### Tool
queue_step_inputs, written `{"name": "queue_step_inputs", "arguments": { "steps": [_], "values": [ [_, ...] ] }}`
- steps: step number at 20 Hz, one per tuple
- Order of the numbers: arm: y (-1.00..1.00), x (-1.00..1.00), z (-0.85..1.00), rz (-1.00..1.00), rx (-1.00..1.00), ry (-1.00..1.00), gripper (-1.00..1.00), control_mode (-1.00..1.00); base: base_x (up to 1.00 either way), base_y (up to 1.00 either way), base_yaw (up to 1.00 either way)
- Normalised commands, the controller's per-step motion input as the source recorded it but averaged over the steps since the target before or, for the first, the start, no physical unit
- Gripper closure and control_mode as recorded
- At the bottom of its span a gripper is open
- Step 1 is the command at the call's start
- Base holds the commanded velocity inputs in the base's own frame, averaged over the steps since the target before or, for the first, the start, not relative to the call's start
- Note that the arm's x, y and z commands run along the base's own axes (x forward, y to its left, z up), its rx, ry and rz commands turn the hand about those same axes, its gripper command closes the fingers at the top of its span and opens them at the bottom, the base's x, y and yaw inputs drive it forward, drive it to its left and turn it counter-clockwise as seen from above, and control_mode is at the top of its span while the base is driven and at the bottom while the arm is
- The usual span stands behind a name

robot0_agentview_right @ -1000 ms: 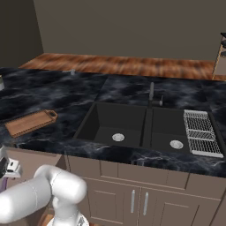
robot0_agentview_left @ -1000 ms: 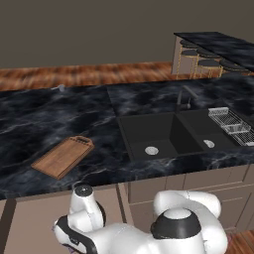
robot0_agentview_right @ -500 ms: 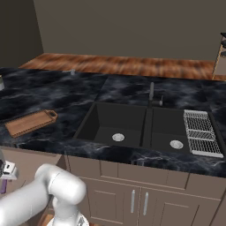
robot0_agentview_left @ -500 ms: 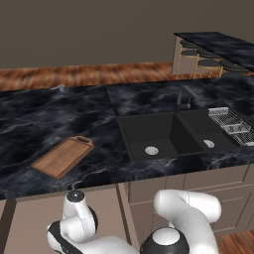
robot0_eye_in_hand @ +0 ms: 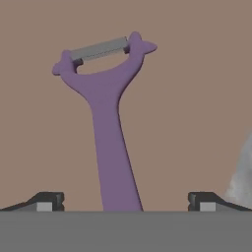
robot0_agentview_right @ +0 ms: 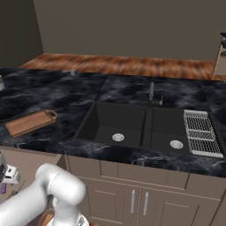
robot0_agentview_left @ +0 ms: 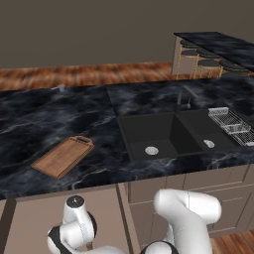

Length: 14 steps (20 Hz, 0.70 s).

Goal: Open the drawer on the left and place the cutting tools on the cutting board.

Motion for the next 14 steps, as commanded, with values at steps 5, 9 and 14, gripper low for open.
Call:
{"name": "queue_step_inputs", "arguments": {
  "steps": [5, 9, 14],
  "values": [
    [0.01, 0.0, -0.3, 0.0, 0.0, 0.0, -1.0, -1.0, 0.0, 0.0, 0.0],
    [0.12, 0.0, -0.27, 0.0, 0.0, 0.01, -1.0, -1.0, 0.0, 0.0, 0.0],
    [0.17, 0.0, -0.25, 0.0, 0.0, 0.01, -1.0, -1.0, 0.0, 0.0, 0.0]
  ]
}}
